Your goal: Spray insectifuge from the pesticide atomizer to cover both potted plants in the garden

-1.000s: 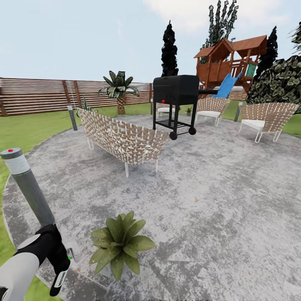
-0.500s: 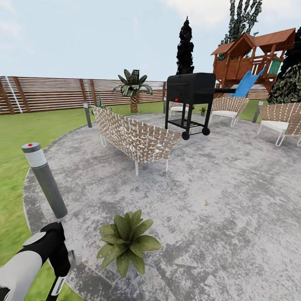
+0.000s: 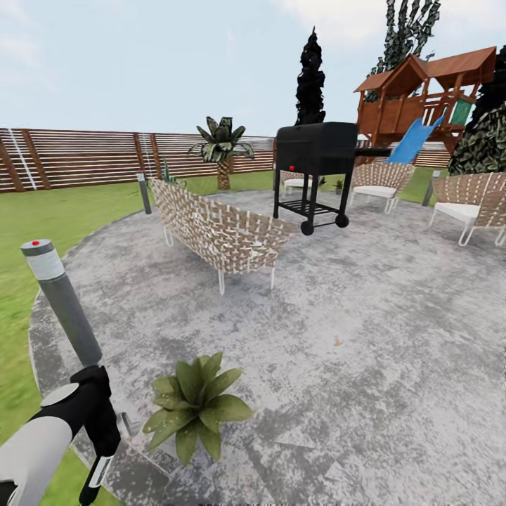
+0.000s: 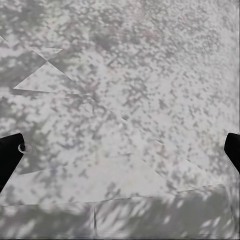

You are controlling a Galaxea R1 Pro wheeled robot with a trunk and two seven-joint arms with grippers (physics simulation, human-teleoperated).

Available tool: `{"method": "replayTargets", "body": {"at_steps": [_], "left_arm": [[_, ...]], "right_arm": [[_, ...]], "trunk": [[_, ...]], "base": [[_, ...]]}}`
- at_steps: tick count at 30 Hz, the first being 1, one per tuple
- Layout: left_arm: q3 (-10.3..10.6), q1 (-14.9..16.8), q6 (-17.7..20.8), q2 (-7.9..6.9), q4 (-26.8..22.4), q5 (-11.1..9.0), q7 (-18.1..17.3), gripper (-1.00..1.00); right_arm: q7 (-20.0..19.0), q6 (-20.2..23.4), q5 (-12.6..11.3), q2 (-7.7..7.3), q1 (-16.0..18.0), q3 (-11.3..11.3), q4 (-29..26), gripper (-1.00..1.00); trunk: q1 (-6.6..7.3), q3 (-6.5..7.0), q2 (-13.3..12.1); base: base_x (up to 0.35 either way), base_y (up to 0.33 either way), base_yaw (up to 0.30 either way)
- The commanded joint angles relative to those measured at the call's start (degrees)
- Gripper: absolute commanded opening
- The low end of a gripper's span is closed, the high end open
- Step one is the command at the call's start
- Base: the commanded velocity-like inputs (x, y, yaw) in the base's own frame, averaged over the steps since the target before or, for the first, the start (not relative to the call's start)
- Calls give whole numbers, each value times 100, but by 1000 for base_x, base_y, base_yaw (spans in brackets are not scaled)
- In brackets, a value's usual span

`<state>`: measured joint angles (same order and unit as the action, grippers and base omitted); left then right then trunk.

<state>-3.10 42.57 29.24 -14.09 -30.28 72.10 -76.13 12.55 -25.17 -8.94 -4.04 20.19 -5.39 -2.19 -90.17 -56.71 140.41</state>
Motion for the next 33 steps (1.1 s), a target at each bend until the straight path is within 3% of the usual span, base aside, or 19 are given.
{"method": "replayTargets", "body": {"at_steps": [1,14,21,33], "left_arm": [[-32,4,62,8,-10,43,-43,-100],[-39,6,169,11,-14,41,-33,-100],[-48,-1,177,11,-12,15,-26,-100],[-58,-34,179,11,-11,6,1,-100]], "right_arm": [[5,-14,-56,0,2,-50,3,100],[7,-14,-56,8,2,-50,8,100],[3,-14,-56,9,2,-50,7,100],[5,-14,-56,7,2,-50,8,100]], "trunk": [[3,-5,2],[3,-5,2],[3,-5,2],[3,-5,2]], "base": [[-191,-240,5],[-144,-247,240],[144,-248,251],[126,-238,11]]}}
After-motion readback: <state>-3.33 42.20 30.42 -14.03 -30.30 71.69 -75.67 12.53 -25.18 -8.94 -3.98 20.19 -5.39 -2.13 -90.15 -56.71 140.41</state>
